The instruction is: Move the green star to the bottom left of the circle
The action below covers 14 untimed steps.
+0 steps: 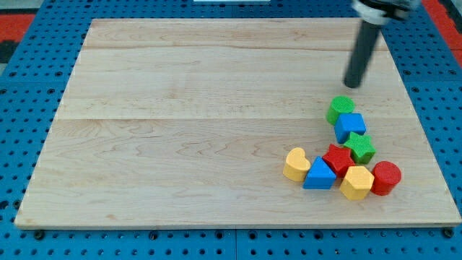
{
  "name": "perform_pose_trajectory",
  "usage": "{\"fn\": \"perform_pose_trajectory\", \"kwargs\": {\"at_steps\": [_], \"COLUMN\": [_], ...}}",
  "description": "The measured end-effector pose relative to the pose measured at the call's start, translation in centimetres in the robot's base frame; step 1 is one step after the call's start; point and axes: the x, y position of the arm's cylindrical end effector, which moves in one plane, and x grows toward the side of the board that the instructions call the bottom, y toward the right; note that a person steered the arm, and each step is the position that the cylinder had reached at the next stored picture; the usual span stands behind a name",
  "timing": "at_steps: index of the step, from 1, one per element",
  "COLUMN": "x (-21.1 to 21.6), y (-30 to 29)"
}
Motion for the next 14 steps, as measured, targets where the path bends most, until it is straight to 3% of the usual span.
{"fn": "perform_pose_trajectory", "kwargs": {"at_steps": [1,3,4,5,6,7,10,11,13,14], "x": [5.0,2.0,0.4,0.6,7.4,12.9,11.8,10.3,11.3,8.5], "y": [1.8,-22.6,-15.7,-3.6,4.4,3.6,-15.9,-17.7,-20.8,-25.8]}}
